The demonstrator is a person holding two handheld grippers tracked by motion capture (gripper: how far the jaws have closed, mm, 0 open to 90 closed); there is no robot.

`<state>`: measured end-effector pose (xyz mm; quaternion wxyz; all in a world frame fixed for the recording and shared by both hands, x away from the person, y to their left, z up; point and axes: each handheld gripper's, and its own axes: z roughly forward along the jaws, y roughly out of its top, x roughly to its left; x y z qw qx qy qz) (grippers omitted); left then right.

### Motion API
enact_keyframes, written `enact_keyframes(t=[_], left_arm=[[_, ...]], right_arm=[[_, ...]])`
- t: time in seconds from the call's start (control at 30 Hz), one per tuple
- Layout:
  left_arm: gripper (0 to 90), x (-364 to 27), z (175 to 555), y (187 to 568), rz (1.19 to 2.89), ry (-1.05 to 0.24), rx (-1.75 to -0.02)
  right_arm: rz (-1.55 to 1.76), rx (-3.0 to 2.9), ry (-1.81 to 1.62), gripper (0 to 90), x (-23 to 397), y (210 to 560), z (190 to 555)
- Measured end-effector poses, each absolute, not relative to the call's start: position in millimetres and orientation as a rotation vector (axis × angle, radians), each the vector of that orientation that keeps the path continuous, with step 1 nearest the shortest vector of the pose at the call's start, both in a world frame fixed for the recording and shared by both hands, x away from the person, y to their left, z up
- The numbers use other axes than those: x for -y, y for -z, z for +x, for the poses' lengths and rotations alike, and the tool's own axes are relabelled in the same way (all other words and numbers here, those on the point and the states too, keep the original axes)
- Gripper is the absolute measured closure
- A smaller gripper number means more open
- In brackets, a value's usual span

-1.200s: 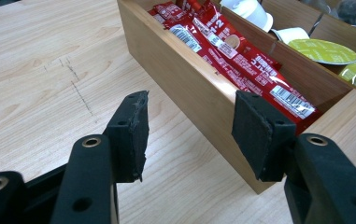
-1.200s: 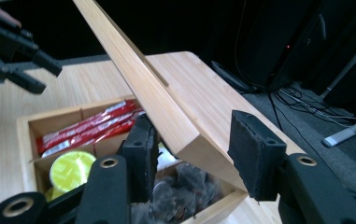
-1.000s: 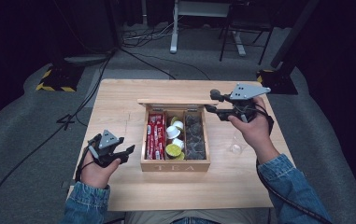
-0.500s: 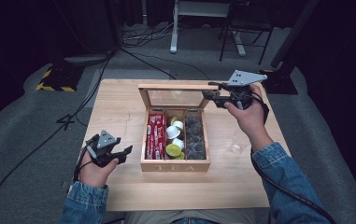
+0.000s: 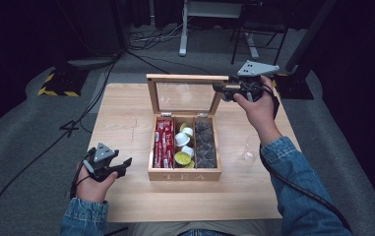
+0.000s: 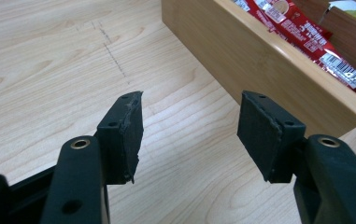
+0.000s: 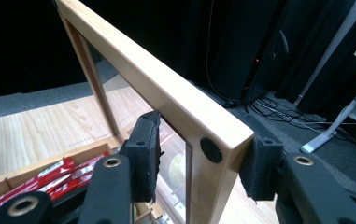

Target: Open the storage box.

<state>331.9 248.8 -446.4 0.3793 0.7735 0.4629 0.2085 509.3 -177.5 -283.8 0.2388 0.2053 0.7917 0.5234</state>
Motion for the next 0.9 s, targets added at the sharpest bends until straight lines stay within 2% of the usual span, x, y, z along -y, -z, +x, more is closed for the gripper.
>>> enact_keyframes(t=[0.7, 0.9], left_arm=[[40.3, -246, 340, 451, 1.998, -0.511, -1.177], [40.3, -244, 343, 452, 2.009, -0.506, -1.181]], right_arm=[[0.7, -2.13, -1.408, 46.8, 166, 281, 552], [0.747, -2.126, -1.401, 49.1, 164, 287, 562]])
